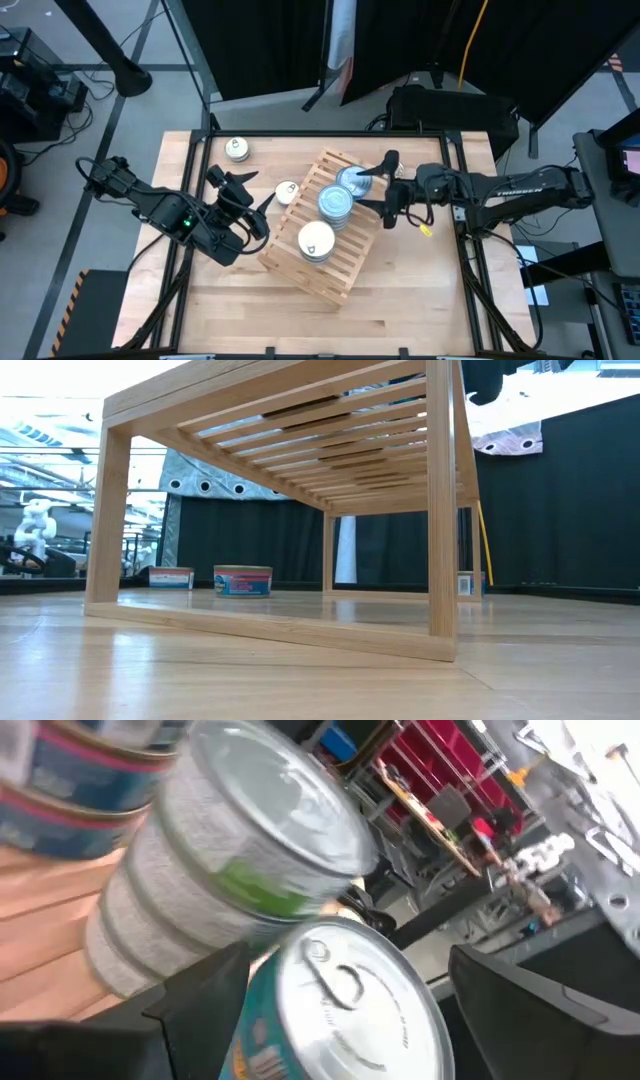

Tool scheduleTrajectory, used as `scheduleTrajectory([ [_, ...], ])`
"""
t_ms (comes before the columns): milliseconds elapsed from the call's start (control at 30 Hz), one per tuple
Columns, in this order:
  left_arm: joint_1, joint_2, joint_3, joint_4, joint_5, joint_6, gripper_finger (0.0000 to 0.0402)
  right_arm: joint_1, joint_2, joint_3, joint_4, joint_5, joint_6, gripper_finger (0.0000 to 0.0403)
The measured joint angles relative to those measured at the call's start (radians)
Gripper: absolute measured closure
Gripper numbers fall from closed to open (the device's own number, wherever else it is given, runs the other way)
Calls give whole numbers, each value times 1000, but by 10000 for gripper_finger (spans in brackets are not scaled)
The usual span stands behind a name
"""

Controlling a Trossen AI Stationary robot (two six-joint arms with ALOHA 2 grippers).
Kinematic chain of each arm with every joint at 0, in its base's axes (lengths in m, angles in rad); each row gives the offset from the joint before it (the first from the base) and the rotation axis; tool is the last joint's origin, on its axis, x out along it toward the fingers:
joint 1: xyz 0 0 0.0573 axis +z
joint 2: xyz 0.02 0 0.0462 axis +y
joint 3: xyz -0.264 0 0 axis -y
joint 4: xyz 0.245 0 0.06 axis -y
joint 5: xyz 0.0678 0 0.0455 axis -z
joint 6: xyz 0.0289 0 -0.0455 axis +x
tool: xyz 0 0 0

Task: Stack canned seafood by type on shelf
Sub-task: Stack the blue-pink tuna can on top of the other blue-pink tuna can on the shelf

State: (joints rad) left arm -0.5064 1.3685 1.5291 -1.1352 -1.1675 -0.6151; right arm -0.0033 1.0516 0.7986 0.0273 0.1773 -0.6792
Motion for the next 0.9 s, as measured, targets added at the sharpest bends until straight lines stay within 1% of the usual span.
scheduleTrajectory([
  [133,0,0,0,1,0,0,100,-44,-9,0,-5,-29,64,69],
  [367,0,0,0,-1,0,1,100,-51,-9,0,23,-52,43,69],
  [433,0,0,0,-19,-1,0,100,-51,-18,0,28,-53,42,69],
  [533,8,0,0,-88,-36,-32,100,-30,-51,0,24,-30,46,69],
  [600,22,-3,-19,-119,-47,-66,100,9,-93,0,18,23,77,69],
  [700,37,-12,-76,-135,-43,-107,100,86,-175,0,-31,144,165,69],
  [800,48,-17,-128,-134,-37,-136,100,149,-253,1,-133,271,333,77],
  [900,55,-15,-167,-135,-30,-173,100,183,-313,1,-285,362,544,90],
])
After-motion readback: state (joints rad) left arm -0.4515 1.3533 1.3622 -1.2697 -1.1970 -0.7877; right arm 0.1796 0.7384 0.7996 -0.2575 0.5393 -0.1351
